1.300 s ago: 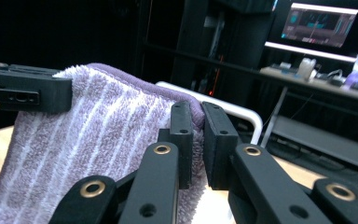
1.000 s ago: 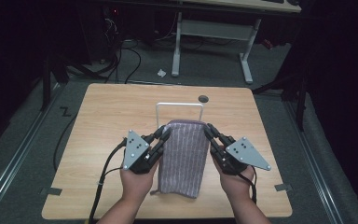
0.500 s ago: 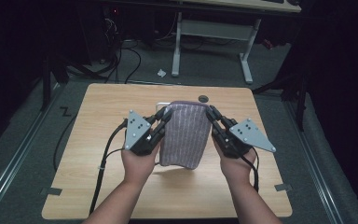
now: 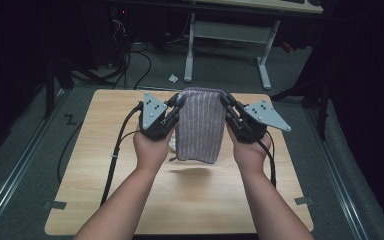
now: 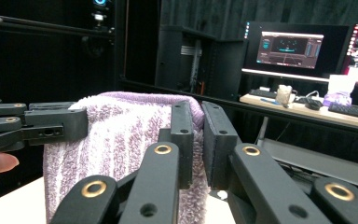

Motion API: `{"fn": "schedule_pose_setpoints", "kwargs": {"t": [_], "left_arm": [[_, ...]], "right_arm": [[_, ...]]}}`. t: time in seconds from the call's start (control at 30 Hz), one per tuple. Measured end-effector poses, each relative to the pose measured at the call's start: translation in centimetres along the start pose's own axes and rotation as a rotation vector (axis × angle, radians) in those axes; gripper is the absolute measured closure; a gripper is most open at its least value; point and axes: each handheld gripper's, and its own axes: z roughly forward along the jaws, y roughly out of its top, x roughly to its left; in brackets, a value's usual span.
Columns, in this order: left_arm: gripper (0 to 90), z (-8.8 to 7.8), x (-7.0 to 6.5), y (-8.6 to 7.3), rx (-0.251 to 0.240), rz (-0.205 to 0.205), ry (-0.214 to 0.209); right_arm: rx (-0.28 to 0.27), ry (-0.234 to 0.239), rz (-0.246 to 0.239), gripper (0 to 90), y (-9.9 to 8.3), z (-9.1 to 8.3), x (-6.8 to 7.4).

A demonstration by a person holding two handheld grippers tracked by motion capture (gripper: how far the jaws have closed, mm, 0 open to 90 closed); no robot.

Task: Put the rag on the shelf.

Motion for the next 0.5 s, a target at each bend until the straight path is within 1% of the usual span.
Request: {"fn": "schedule_pose_setpoints", "kwargs": {"t": [0.1, 0.17, 0.23, 0.33, 0.4, 0.5], "left_arm": [[80.3, 0.8, 0.8, 0.1, -0.002, 0.008, 0.005], [80.3, 1.4, 1.4, 0.2, -0.002, 0.016, 0.011], [80.3, 1.8, 2.0, 0.1, -0.007, 0.005, 0.010], [80.3, 2.9, 2.9, -0.1, 0.019, -0.017, 0.012], [80.2, 3.5, 3.2, -0.1, 0.038, -0.012, 0.018], [80.2, 4.3, 3.5, 0.0, 0.052, -0.004, 0.026]], "right_arm": [[0.009, -0.006, 0.018, 84.3, -0.1, 1.3, -0.5], [0.012, -0.007, 0.019, 84.2, -0.2, 2.3, -0.8], [0.022, -0.011, 0.023, 84.2, -0.2, 3.1, -0.9], [0.035, -0.011, 0.026, 84.2, -0.3, 4.3, -1.2], [0.040, -0.013, 0.030, 84.2, -0.3, 5.0, -1.4], [0.048, -0.016, 0.039, 84.2, -0.5, 5.8, -1.8]]}}
